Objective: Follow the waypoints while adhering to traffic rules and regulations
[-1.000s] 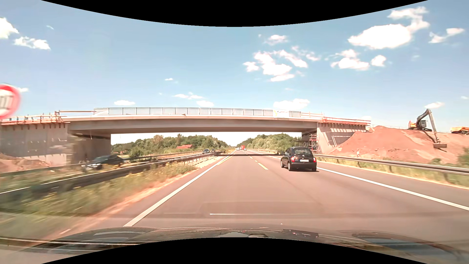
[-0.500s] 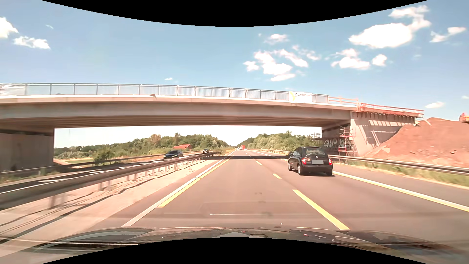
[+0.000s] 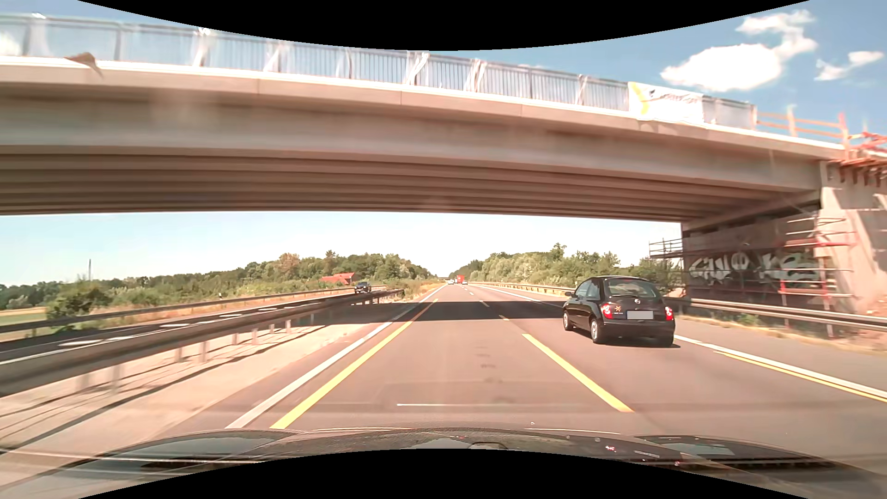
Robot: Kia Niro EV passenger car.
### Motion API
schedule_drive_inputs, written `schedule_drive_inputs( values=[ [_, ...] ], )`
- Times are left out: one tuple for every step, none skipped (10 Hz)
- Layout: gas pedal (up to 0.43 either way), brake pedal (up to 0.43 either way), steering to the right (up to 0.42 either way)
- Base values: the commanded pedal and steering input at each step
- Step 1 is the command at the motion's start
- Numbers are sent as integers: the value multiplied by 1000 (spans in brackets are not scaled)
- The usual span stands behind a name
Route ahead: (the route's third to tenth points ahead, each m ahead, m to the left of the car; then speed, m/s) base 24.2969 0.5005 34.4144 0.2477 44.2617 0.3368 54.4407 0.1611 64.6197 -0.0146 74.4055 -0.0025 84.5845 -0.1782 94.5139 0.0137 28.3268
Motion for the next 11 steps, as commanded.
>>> schedule_drive_inputs(
  values=[
    [138,0,-4],
    [138,0,-4],
    [138,0,-4],
    [138,0,-4],
    [138,0,-5],
    [138,0,-5],
    [138,0,-5],
    [138,0,-3],
    [138,0,-2],
    [138,0,-1],
    [138,0,-2]
  ],
)
